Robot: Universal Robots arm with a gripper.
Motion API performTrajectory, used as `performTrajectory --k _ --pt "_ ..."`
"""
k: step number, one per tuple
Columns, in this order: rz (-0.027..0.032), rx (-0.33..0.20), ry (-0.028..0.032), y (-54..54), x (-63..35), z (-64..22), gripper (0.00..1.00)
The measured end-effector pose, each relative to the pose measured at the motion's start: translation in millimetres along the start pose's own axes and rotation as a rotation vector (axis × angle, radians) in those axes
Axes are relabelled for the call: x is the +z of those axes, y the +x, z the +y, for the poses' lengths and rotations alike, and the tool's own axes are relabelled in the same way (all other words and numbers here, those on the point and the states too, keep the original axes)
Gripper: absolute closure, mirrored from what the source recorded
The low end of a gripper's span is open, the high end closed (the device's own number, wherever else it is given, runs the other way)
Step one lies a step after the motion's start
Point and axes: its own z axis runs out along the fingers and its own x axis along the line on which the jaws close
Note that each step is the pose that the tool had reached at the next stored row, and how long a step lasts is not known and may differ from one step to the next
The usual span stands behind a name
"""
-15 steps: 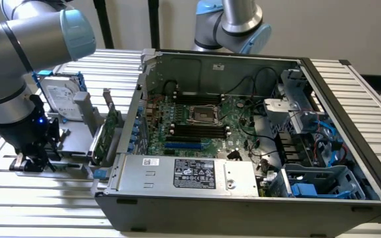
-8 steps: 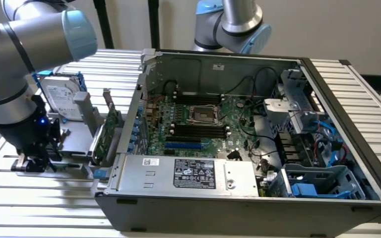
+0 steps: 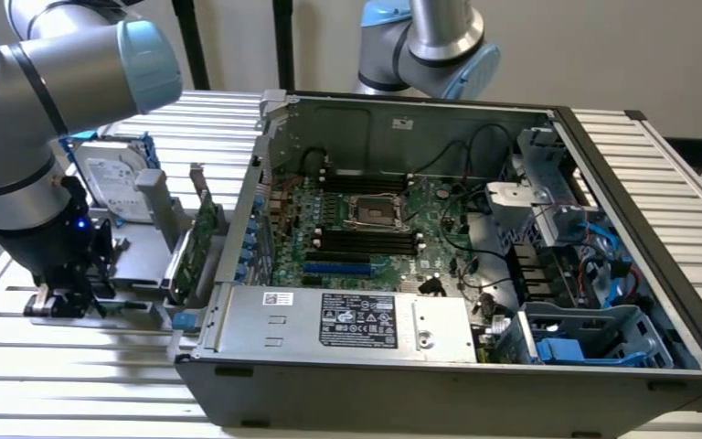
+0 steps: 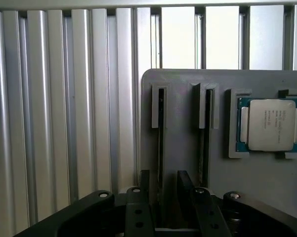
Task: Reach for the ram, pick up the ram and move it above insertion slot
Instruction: 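Pick up the ram and move it above insertion slot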
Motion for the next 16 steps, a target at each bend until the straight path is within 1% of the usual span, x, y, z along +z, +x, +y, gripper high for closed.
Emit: performTrajectory --k 1,2,3,7,8,10,11,15,16 --pt "0.0001 -0.001 -0.0003 0.0 0.0 0.0 0.66" --pt "0.0002 -0.001 -0.0005 0.0 0.0 0.0 0.66" --pt "0.0001 -0.001 -0.0006 0.0 0.0 -0.1 0.73" --pt "0.0001 -0.001 -0.0008 0.0 0.0 -0.1 0.73" --pt "0.0001 -0.001 -0.0007 0.0 0.1 -0.1 0.75" --pt "0.0001 -0.001 -0.0008 0.0 0.1 -0.1 0.75" --pt "0.0001 -0.001 -0.0008 0.0 0.1 -0.1 0.82" --pt "0.0002 -0.001 -0.0009 0.0 0.0 -0.1 0.82" --pt "0.0002 -0.001 -0.0008 0.0 0.0 -0.1 0.84"
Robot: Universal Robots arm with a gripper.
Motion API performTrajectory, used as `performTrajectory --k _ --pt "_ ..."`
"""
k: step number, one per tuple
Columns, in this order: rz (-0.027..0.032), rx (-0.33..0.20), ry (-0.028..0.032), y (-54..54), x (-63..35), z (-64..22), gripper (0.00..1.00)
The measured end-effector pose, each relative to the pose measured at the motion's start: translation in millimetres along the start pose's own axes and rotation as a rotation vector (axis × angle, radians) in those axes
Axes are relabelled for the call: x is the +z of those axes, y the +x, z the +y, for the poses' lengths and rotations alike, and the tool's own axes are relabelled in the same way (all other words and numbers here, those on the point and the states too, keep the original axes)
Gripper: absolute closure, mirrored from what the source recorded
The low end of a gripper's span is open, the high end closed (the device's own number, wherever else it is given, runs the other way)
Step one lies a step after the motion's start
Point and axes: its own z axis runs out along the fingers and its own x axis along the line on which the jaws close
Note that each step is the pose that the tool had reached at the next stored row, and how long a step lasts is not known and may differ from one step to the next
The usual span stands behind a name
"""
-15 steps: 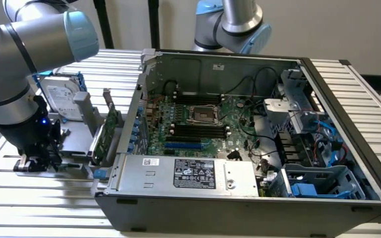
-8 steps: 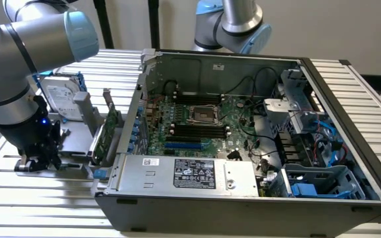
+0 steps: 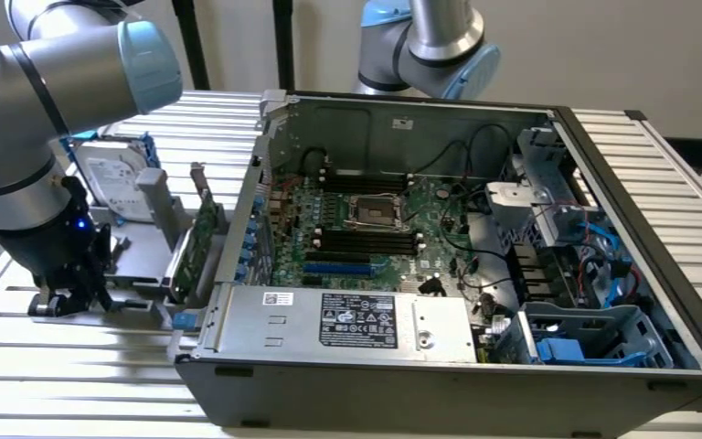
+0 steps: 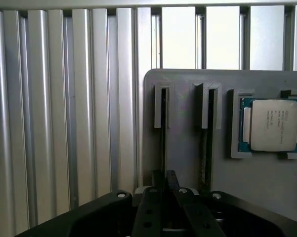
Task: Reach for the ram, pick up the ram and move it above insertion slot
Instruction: 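Pick up the ram and move it above insertion slot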
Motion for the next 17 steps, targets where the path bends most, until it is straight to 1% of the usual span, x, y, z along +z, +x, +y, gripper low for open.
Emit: performTrajectory --k 1,6,9,11,14,15,17 --pt "0.0000 0.000 0.0000 0.0 0.0 0.0 0.86" --pt "-0.0001 0.000 0.0000 0.0 0.0 0.0 0.86" --pt "-0.0024 0.000 -0.0001 0.2 0.0 0.0 0.86" --pt "-0.0078 0.000 -0.0002 0.2 0.0 0.0 0.86" --pt "-0.0201 -0.001 -0.0005 0.4 0.0 0.0 0.86" --pt "-0.0224 -0.001 -0.0006 0.4 -0.1 0.1 0.86" --pt "-0.0244 -0.001 -0.0004 0.4 0.1 0.0 0.86"
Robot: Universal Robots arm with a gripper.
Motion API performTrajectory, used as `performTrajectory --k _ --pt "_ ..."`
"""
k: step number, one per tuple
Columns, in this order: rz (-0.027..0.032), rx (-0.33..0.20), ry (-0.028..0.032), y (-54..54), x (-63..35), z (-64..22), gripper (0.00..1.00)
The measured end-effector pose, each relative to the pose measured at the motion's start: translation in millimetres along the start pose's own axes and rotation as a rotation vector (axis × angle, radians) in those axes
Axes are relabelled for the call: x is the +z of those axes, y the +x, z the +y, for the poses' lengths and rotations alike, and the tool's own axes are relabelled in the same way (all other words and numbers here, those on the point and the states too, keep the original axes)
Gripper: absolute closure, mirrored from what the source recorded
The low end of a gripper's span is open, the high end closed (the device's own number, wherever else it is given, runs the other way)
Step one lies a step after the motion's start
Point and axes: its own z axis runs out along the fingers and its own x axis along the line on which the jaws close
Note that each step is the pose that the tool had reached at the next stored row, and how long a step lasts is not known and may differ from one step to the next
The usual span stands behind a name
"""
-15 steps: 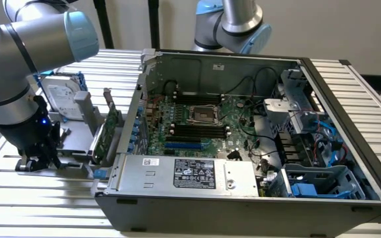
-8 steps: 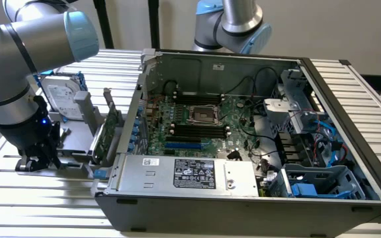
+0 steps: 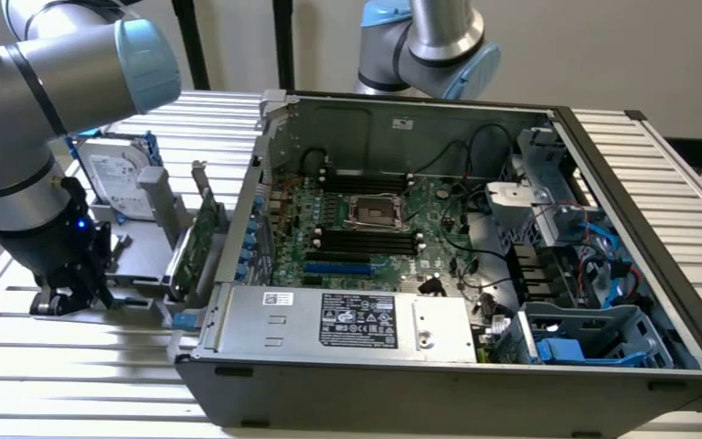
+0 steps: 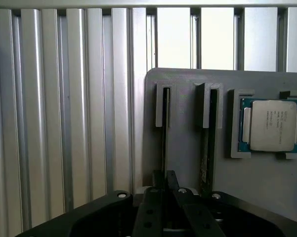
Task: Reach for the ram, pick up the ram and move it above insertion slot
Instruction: 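Pick up the ram and move it above insertion slot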
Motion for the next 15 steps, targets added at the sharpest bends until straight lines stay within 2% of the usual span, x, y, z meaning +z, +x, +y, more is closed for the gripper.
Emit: performTrajectory --k 15 --pt "-0.0043 0.000 -0.0002 0.5 -5.2 0.2 0.86"
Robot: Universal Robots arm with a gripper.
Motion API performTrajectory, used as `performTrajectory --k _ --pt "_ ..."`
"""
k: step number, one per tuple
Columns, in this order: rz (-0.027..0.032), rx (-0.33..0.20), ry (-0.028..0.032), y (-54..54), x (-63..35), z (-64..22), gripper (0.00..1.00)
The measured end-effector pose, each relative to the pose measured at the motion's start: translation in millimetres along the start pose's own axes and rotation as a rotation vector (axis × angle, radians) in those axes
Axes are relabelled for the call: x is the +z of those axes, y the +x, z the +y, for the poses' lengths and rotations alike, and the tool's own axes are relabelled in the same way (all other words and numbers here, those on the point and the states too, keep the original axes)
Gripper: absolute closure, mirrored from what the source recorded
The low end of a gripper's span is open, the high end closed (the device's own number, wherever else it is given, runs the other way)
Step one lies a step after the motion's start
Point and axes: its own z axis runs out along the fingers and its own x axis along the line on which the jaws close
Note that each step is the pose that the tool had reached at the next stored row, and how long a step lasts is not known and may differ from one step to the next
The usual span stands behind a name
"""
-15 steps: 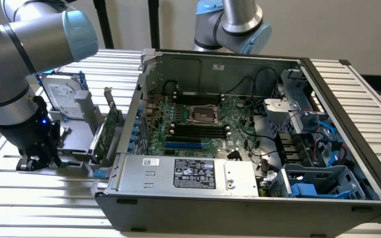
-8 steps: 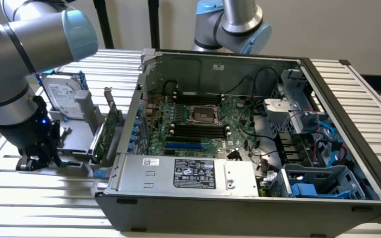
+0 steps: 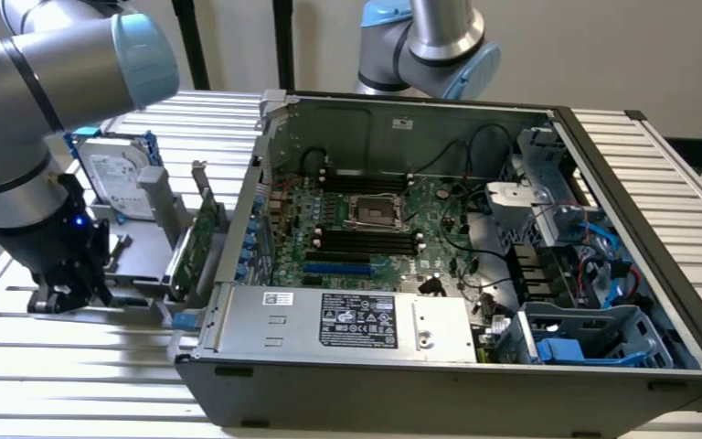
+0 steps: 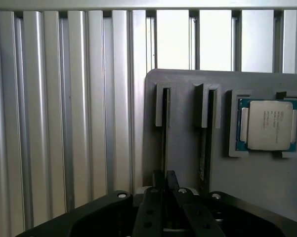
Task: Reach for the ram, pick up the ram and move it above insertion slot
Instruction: 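Pick up the ram and move it above insertion slot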
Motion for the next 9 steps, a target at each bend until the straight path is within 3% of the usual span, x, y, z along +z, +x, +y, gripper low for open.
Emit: performTrajectory --k 9 --pt "-0.0033 0.000 -0.0001 -0.2 -8.7 0.0 0.86"
